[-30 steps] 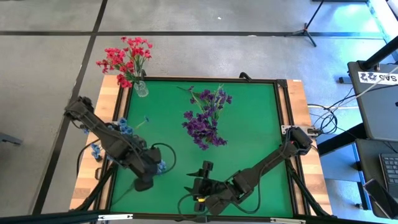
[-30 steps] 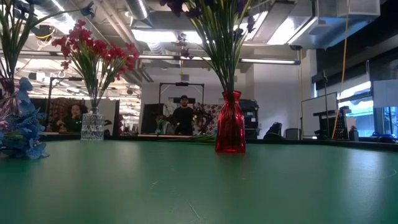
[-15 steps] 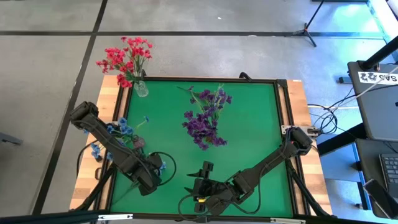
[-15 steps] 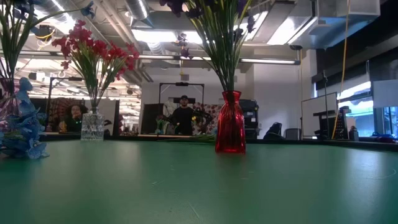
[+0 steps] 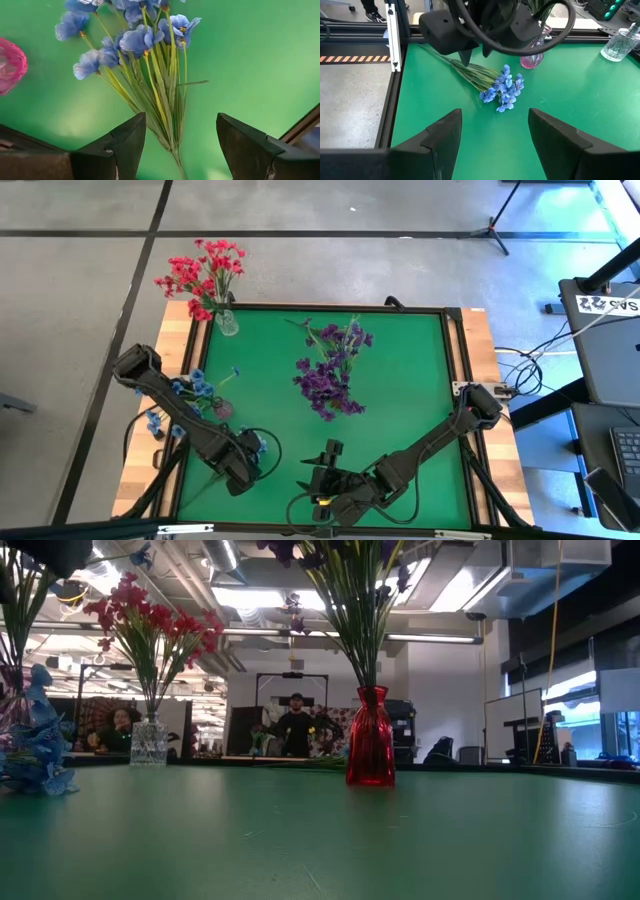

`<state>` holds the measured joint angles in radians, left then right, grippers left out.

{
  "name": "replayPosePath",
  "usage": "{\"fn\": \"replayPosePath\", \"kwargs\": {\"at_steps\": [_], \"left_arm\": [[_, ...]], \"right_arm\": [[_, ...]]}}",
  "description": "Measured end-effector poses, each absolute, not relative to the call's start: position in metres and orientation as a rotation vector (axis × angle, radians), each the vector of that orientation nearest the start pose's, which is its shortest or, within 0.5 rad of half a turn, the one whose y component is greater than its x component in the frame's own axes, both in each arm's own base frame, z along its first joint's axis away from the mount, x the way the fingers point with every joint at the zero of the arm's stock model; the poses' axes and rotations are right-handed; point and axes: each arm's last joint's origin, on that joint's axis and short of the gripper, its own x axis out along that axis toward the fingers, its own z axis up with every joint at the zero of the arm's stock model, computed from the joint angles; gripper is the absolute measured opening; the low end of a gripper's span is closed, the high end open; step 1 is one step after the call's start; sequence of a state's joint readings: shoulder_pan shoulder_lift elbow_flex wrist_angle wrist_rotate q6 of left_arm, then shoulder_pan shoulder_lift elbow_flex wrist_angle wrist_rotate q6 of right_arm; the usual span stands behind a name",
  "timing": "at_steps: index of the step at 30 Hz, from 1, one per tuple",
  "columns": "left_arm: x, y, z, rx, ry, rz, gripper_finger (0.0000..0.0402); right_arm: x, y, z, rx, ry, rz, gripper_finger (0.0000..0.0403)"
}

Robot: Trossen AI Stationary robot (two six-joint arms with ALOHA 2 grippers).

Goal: Sort flowers into vase by color
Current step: Put the blue flowers into the violet vase

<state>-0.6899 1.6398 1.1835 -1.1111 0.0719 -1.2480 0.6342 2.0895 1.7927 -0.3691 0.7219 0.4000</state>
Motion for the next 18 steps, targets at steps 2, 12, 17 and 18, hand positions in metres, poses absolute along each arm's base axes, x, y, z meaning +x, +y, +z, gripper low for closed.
{"fn": "replayPosePath", "kwargs": {"at_steps": [2,12,17,18], "left_arm": [[0.218,-0.182,0.213,-0.474,1.585,0.408,0.0235],[0.215,-0.180,0.195,-0.491,1.583,0.414,0.0236],[0.212,-0.178,0.182,-0.489,1.593,0.420,0.0236],[0.210,-0.177,0.178,-0.495,1.600,0.420,0.0236]], "right_arm": [[0.392,0.265,0.263,-0.028,0.488,-0.184,0.0230],[0.392,0.265,0.263,-0.039,0.490,-0.181,0.0230],[0.392,0.265,0.263,-0.034,0.491,-0.181,0.0230],[0.392,0.265,0.263,-0.034,0.491,-0.180,0.0230]]}}
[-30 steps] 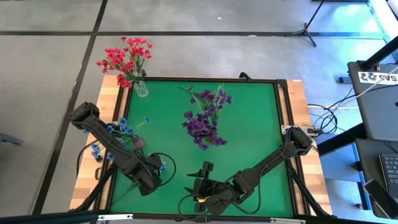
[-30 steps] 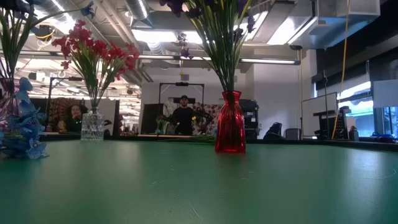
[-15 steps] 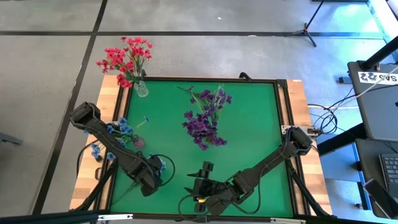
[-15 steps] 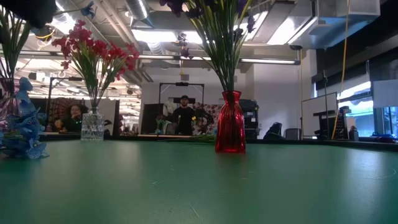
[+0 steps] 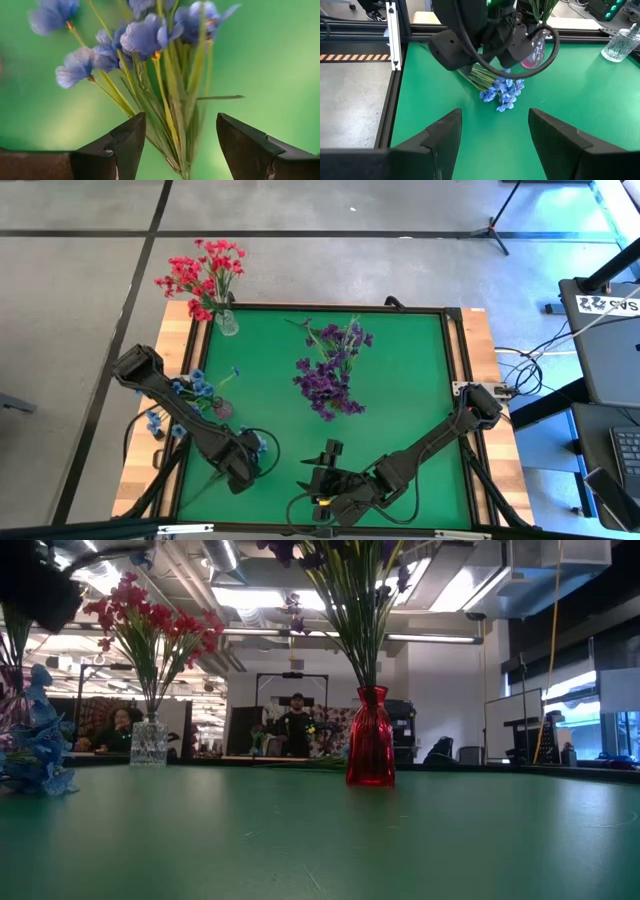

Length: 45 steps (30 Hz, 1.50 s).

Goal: Sort flowers into vase by color
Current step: Put the blue flowers into the violet vase

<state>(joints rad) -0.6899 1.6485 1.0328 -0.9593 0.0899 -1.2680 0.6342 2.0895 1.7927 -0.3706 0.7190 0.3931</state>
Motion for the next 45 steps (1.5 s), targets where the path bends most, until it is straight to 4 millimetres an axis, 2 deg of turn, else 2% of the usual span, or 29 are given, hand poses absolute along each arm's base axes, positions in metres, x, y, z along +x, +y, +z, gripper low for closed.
{"fn": "replayPosePath", "kwargs": {"at_steps": [7,11,16,22,26,29,38,45], "left_arm": [[0.202,-0.169,0.157,-0.484,1.600,0.454,0.0235],[0.198,-0.166,0.148,-0.479,1.590,0.451,0.0219],[0.196,-0.164,0.141,-0.494,1.583,0.441,0.0165],[0.198,-0.167,0.147,-0.448,1.554,0.381,0.0081],[0.199,-0.170,0.165,-0.418,1.472,0.314,0.0032],[0.198,-0.170,0.184,-0.392,1.404,0.280,0.0010],[0.189,-0.157,0.261,-0.316,1.044,0.136,0.0014],[0.154,-0.130,0.330,-0.265,0.648,0.036,0.0015]], "right_arm": [[0.392,0.265,0.262,-0.037,0.499,-0.177,0.0230],[0.393,0.262,0.262,-0.042,0.509,-0.185,0.0230],[0.395,0.259,0.261,-0.041,0.519,-0.180,0.0230],[0.393,0.258,0.260,-0.068,0.536,-0.187,0.0230],[0.388,0.255,0.264,-0.095,0.561,-0.192,0.0230],[0.385,0.252,0.272,-0.101,0.557,-0.198,0.0230],[0.375,0.241,0.293,-0.144,0.562,-0.196,0.0230],[0.371,0.228,0.315,-0.143,0.524,-0.206,0.0230]]}}
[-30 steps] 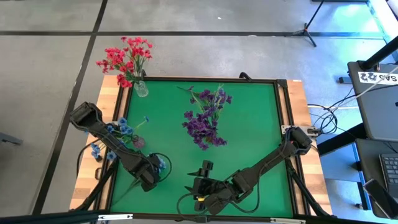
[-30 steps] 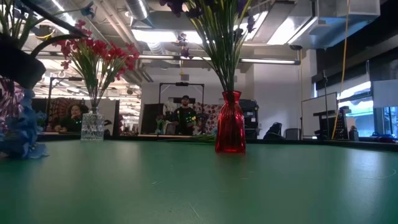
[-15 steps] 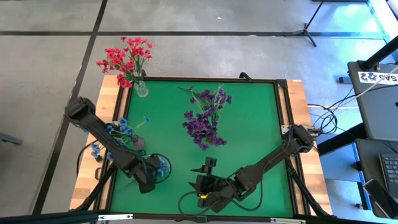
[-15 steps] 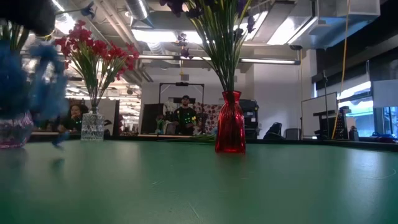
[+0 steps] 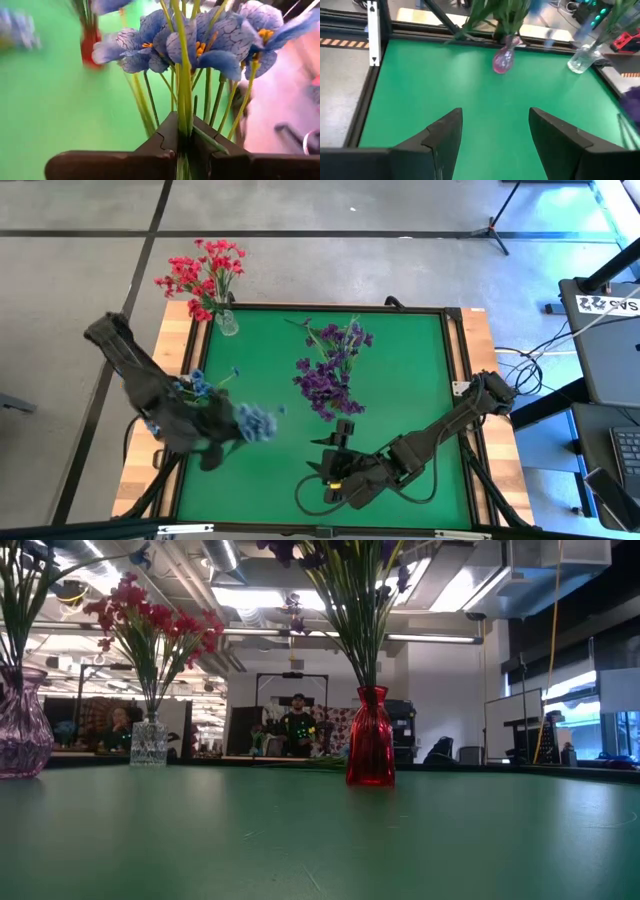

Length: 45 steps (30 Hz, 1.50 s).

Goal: Sort flowers into vase by color
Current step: Put the blue flowers into the violet vase

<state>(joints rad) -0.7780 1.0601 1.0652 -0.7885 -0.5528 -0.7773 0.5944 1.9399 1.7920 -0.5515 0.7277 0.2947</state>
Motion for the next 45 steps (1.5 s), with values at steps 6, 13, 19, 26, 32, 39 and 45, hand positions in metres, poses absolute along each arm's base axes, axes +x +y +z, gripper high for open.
{"fn": "replayPosePath", "kwargs": {"at_steps": [6,13,19,26,32,39,45], "left_arm": [[0.127,-0.105,0.367,-0.144,0.454,-0.046,0.0015],[0.100,-0.077,0.386,0.050,0.325,-0.094,0.0015],[0.082,-0.058,0.388,0.178,0.301,-0.108,0.0015],[0.075,-0.051,0.381,0.217,0.361,-0.104,0.0015],[0.074,-0.050,0.349,0.213,0.430,-0.083,0.0015],[0.071,-0.048,0.342,0.202,0.432,-0.109,0.0015],[0.062,-0.040,0.344,0.121,0.408,-0.136,0.0020]], "right_arm": [[0.377,0.216,0.321,-0.136,0.493,-0.256,0.0230],[0.386,0.208,0.327,0.010,0.400,-0.336,0.0230],[0.393,0.193,0.327,0.129,0.375,-0.397,0.0230],[0.400,0.179,0.327,0.240,0.354,-0.448,0.0230],[0.402,0.175,0.327,0.309,0.341,-0.465,0.0230],[0.402,0.175,0.327,0.315,0.340,-0.465,0.0230],[0.402,0.175,0.327,0.315,0.340,-0.465,0.0230]]}}
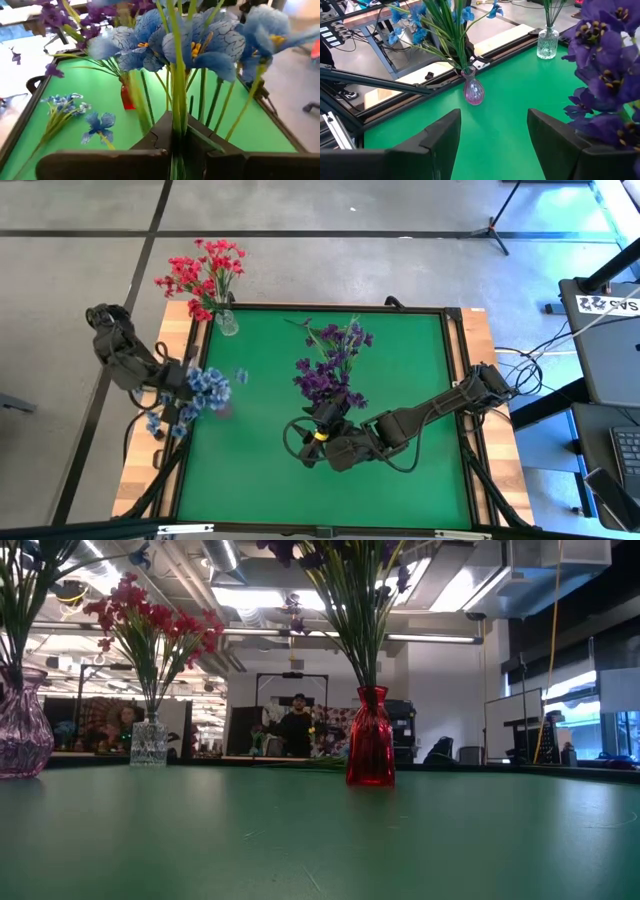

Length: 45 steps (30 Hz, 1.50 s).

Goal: Sort flowers into vase by color
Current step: Put the blue flowers into the violet vase

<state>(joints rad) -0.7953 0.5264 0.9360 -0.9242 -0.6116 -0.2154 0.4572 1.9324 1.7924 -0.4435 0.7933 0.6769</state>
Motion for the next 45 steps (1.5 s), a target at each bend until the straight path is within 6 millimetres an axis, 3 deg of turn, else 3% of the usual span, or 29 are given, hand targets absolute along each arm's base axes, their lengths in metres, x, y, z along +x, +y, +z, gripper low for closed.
{"fn": "replayPosePath", "kwargs": {"at_steps": [9,16,26,36,45], "left_arm": [[0.055,-0.033,0.340,0.036,0.450,-0.130,0.0085],[0.052,-0.034,0.338,-0.018,0.520,-0.229,0.0121],[0.042,-0.025,0.356,-0.076,0.509,-0.233,0.0124],[0.040,-0.022,0.354,-0.075,0.549,-0.206,0.0124],[0.034,-0.016,0.384,-0.127,0.401,-0.246,0.0125]], "right_arm": [[0.402,0.175,0.327,0.316,0.339,-0.464,0.0230],[0.403,0.175,0.329,0.329,0.323,-0.459,0.0230],[0.403,0.176,0.330,0.332,0.313,-0.455,0.0230],[0.408,0.178,0.339,0.303,0.246,-0.421,0.0230],[0.410,0.182,0.342,0.280,0.265,-0.273,0.0230]]}}
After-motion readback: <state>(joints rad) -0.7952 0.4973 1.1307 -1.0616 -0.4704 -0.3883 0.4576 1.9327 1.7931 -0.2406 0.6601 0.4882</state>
